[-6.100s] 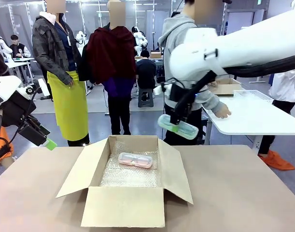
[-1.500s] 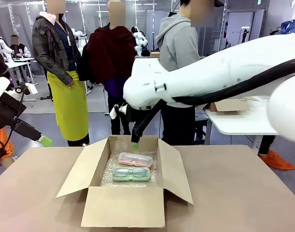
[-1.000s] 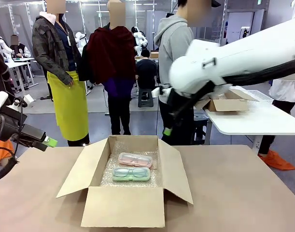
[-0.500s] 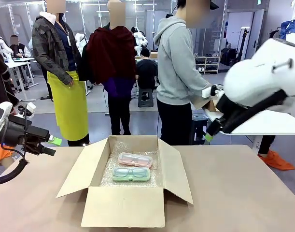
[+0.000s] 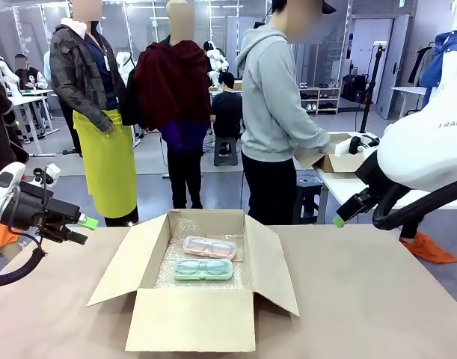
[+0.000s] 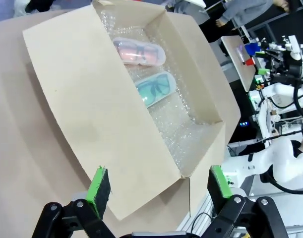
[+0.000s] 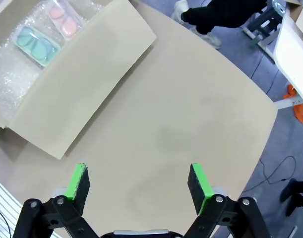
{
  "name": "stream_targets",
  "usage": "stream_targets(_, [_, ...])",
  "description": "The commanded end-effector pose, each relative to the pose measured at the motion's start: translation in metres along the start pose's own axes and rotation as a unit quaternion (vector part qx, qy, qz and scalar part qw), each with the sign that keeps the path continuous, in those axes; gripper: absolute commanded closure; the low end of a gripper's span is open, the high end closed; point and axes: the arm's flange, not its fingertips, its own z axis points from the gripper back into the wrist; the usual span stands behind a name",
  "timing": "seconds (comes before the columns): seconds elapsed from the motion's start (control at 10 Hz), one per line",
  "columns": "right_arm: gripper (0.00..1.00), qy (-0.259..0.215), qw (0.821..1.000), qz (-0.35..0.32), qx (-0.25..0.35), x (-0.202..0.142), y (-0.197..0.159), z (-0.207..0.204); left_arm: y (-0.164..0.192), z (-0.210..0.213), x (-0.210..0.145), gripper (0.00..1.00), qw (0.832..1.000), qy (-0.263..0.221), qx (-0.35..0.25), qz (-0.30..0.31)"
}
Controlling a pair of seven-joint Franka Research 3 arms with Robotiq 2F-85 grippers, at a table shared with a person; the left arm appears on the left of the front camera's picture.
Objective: Pack the glasses set securely to prepare it for shipping.
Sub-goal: Position the Package Box on the left side of the table.
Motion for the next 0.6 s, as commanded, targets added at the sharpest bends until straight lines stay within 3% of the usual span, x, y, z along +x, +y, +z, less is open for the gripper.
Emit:
stream_targets(0.0, [0.0, 0.013, 1.0, -0.005, 0.003, 0.0084, -0.0012, -0.0034, -0.0009, 0.0033, -0.0017, 0.0, 1.0, -0.003, -0.006, 0.005])
stream_targets(0.5, [0.0, 0.013, 1.0, -0.005, 0.003, 0.0084, -0.0012, -0.0034, 0.0012, 0.0021, -0.0004, 0.0, 1.0, 0.0, 0.004, 0.001])
